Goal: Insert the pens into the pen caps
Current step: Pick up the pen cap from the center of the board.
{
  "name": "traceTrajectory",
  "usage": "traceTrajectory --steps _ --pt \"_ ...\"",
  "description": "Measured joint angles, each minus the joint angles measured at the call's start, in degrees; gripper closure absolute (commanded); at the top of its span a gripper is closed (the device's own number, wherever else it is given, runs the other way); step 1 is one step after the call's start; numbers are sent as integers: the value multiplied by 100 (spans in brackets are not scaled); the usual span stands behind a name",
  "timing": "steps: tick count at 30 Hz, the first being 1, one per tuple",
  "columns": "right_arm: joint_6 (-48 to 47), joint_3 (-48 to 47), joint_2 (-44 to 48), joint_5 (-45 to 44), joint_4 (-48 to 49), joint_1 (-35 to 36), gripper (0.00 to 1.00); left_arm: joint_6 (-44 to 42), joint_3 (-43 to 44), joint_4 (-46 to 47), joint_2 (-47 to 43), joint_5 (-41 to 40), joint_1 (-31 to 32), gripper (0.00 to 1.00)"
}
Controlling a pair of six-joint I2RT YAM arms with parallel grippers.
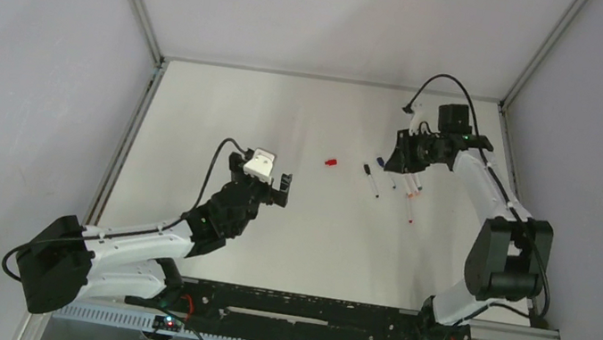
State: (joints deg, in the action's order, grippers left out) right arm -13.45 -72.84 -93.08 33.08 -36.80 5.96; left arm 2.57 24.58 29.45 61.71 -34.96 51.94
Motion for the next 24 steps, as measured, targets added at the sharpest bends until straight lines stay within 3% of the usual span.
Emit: traceTrajectory --steps 8,10,12,14,19,24 --pt "-382 0 1244 931 -208 -328 68 114 0 -103 -208 424 -391 0" --pt "-415 -2 1589 1132 -188 -389 59 221 2 -122 -289 743 -660 0" --pt "-431 -4 1954 1333 -120 -424 39 326 11 -133 -299 1113 -931 0" --pt "-393 -11 2245 1534 -24 -439 30 385 61 -186 -232 1438 -1134 0" --pt "-350 -116 2409 2264 120 -437 30 407 796 -470 492 2352 -1375 0" --pt "-404 393 2280 2601 376 -466 30 407 2347 -1139 1775 3504 -1635 2"
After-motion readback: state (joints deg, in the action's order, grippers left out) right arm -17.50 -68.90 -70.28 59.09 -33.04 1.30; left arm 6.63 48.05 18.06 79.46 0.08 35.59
